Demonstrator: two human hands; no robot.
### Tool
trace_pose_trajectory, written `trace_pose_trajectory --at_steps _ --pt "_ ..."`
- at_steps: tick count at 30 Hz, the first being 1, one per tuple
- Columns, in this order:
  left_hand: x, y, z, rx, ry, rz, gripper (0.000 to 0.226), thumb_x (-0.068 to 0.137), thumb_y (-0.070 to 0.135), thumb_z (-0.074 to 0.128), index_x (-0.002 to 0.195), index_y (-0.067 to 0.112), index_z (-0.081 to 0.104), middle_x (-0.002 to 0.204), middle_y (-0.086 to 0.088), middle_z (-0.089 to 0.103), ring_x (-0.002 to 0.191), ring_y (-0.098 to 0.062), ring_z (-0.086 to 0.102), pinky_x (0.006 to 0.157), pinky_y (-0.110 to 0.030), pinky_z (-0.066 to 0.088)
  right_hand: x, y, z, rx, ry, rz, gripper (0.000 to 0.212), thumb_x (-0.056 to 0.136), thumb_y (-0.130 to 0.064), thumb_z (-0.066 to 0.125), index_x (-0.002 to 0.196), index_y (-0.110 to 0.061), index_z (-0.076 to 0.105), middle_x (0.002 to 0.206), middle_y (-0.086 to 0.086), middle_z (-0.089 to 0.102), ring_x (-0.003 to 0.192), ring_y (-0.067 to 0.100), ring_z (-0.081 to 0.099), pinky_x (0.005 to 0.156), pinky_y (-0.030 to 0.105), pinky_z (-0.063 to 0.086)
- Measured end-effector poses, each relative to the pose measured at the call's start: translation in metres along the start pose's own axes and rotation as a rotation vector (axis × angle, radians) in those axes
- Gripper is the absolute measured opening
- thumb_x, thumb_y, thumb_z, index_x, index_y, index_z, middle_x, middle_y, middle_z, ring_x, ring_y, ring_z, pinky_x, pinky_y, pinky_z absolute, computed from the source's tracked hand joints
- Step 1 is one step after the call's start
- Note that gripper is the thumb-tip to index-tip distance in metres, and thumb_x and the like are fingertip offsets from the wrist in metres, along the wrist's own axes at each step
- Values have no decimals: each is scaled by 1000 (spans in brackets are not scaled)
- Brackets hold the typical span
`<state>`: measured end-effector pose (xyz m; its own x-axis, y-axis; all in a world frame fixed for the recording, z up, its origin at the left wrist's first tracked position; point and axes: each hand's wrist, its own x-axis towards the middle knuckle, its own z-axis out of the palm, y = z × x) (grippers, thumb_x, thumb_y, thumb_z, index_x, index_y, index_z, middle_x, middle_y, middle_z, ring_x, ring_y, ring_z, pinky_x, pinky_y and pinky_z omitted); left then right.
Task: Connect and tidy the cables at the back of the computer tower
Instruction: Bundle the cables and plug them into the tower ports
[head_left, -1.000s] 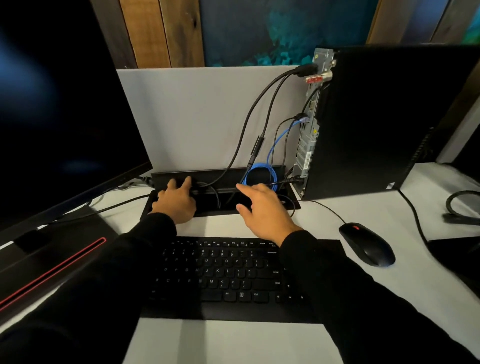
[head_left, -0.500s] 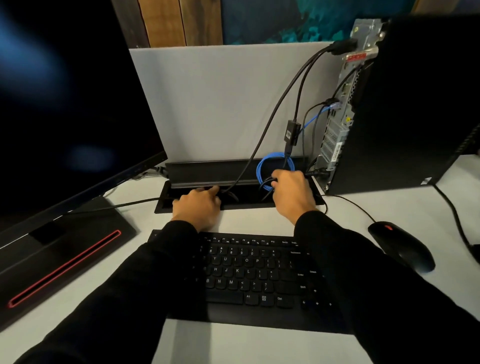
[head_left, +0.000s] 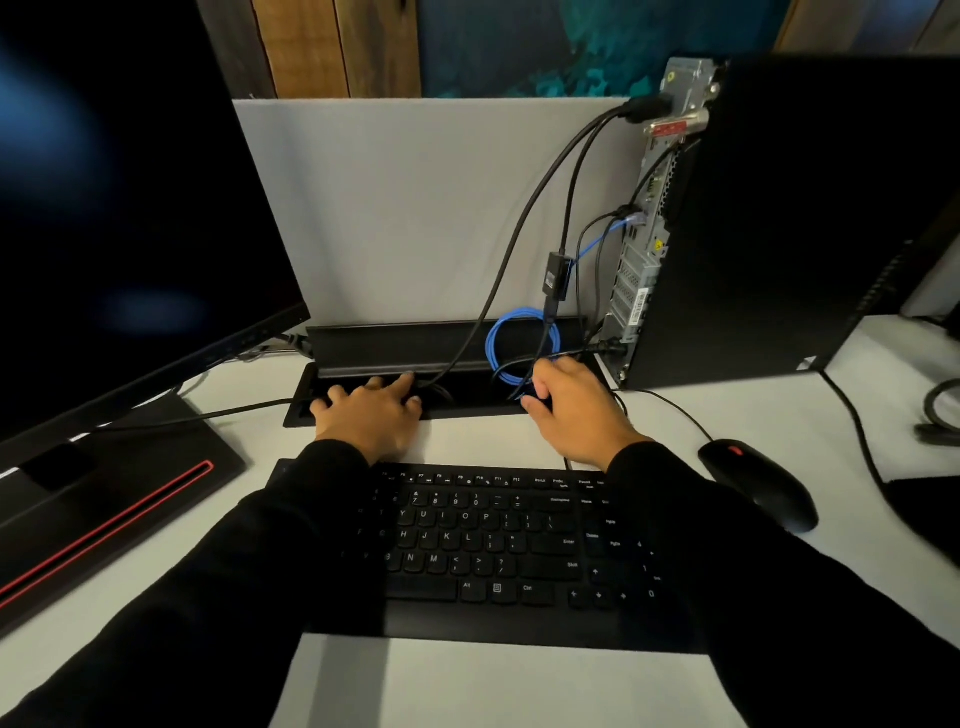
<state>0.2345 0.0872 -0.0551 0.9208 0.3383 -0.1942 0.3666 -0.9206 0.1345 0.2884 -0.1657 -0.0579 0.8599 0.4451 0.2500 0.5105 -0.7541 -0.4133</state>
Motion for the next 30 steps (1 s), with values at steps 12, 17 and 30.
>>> trace_pose_trajectory --at_steps 12,17,30 --pt "-40 94 -14 -296 352 369 17 92 34 56 86 21 65 78 -1 64 76 -26 61 67 -38 52 1 17 -14 335 518 312 30 86 -26 83 106 -15 63 96 1 62 77 15 65 74 22 57" --pt "-29 123 3 -461 242 575 28 99 22 60 125 18 66 78 0 71 72 -10 62 81 -30 55 3 23 -2 465 375 370 49 93 -28 76 138 -19 60 74 -5 72 97 27 69 96 41 55" --pt "-8 149 33 -397 201 601 34 97 22 55 128 8 56 108 -12 66 97 -29 64 87 -46 55 -2 10 -2 375 344 236 42 101 -3 54 141 -14 62 119 12 68 111 24 65 104 28 49"
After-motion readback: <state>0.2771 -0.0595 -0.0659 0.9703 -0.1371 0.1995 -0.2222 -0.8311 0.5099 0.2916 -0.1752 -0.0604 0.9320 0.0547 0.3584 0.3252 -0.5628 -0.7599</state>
